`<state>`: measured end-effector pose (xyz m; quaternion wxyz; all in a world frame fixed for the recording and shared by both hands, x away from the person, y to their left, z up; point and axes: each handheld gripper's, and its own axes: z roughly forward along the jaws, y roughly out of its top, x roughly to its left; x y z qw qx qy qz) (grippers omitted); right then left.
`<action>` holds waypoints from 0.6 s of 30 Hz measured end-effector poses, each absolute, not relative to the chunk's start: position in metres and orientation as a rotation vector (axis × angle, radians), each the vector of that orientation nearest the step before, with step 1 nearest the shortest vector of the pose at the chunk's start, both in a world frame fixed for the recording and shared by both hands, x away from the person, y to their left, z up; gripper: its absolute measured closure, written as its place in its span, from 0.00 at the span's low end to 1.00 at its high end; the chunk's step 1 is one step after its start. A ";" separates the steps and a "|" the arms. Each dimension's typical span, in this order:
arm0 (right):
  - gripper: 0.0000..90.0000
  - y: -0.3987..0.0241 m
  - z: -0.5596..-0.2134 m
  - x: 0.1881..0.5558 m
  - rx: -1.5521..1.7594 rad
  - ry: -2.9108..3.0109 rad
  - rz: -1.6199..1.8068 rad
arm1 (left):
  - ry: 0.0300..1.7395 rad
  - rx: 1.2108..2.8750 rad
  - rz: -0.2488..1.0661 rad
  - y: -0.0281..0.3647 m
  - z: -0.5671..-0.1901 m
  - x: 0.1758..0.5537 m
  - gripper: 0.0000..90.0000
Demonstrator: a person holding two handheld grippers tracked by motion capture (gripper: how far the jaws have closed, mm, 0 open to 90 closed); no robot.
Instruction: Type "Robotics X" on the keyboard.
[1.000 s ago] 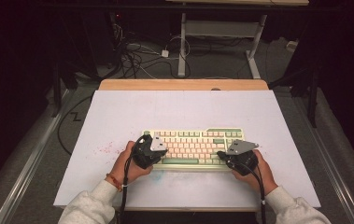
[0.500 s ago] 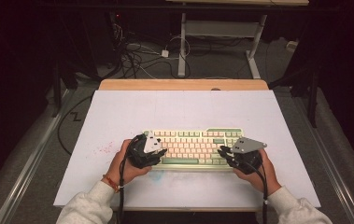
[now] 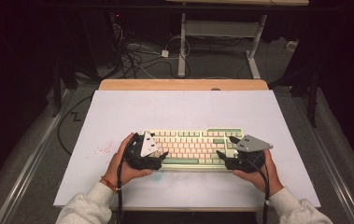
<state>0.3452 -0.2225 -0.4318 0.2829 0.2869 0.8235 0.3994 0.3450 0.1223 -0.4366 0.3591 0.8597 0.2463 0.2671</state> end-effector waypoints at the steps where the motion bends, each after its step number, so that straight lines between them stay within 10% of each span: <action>1: 0.31 -0.223 -0.431 0.345 0.767 2.186 1.066 | 0.631 2.215 0.687 0.123 -0.436 0.345 0.20; 18: 0.27 -0.234 -0.423 0.327 0.755 2.096 1.062 | 0.612 2.173 0.763 0.144 -0.432 0.327 0.20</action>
